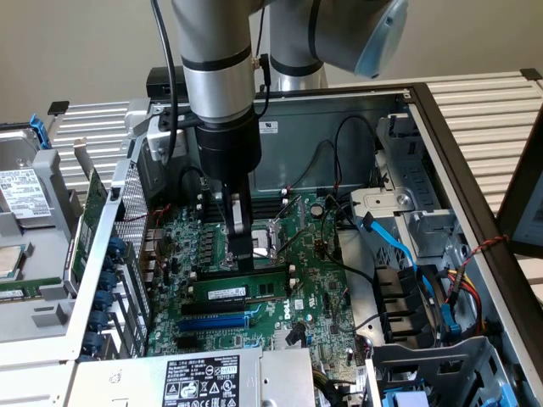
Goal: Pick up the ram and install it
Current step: 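Insert the ram into the slot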
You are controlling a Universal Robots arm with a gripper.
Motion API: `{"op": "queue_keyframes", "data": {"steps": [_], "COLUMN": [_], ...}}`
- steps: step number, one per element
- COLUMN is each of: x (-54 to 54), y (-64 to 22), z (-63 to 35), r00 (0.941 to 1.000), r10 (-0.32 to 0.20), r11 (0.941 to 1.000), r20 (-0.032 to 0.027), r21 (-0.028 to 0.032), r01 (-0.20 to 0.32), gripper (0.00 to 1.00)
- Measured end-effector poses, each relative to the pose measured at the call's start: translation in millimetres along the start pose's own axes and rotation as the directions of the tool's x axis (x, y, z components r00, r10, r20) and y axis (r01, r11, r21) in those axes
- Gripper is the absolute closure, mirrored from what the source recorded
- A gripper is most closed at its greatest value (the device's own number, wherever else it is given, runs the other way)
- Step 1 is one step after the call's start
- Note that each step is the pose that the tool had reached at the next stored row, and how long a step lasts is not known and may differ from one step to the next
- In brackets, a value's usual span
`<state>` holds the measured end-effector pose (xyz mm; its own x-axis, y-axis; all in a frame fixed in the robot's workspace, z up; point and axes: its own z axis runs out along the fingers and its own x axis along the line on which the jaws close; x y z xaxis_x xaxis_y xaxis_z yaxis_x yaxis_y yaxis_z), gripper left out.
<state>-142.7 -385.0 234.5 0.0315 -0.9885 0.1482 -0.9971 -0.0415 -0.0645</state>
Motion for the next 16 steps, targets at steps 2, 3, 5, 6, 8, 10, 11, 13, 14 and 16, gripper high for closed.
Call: {"op": "queue_keyframes", "data": {"steps": [2,3,5,6,8,10,11,13,14,16], "x": [-0.1,-0.2,-0.4,-0.5,-0.5,-0.4,-0.6,-0.6,-0.6,-0.6], "y": [0.1,0.2,0.5,0.6,0.7,0.7,1.1,1.5,1.6,1.7], "z": [0.1,0.4,1.9,2.4,2.4,2.4,2.5,2.5,2.7,2.8], "r00": [0.9999,0.9998,0.9997,0.9997,0.9996,0.9996,0.9996,0.9996,0.9995,0.9993], "r10": [-0.001,-0.002,-0.002,-0.003,-0.003,-0.004,-0.004,-0.004,-0.004,-0.005], "r11": [1.0000,1.0000,1.0000,1.0000,1.0000,1.0000,1.0000,1.0000,1.0000,1.0000], "r20": [-0.0151,-0.0200,-0.0238,-0.0245,-0.0273,-0.0279,-0.0276,-0.0289,-0.0312,-0.0363], "r21": [-0.0005,-0.0007,-0.0009,-0.0007,-0.0010,-0.0009,-0.0004,-0.0003,-0.0004,-0.0007], "r01": [0.001,0.002,0.002,0.003,0.003,0.004,0.004,0.004,0.004,0.004], "gripper": [0.75,0.77,0.77,0.84,0.84,0.84,0.84,0.82,0.82,0.76]}}
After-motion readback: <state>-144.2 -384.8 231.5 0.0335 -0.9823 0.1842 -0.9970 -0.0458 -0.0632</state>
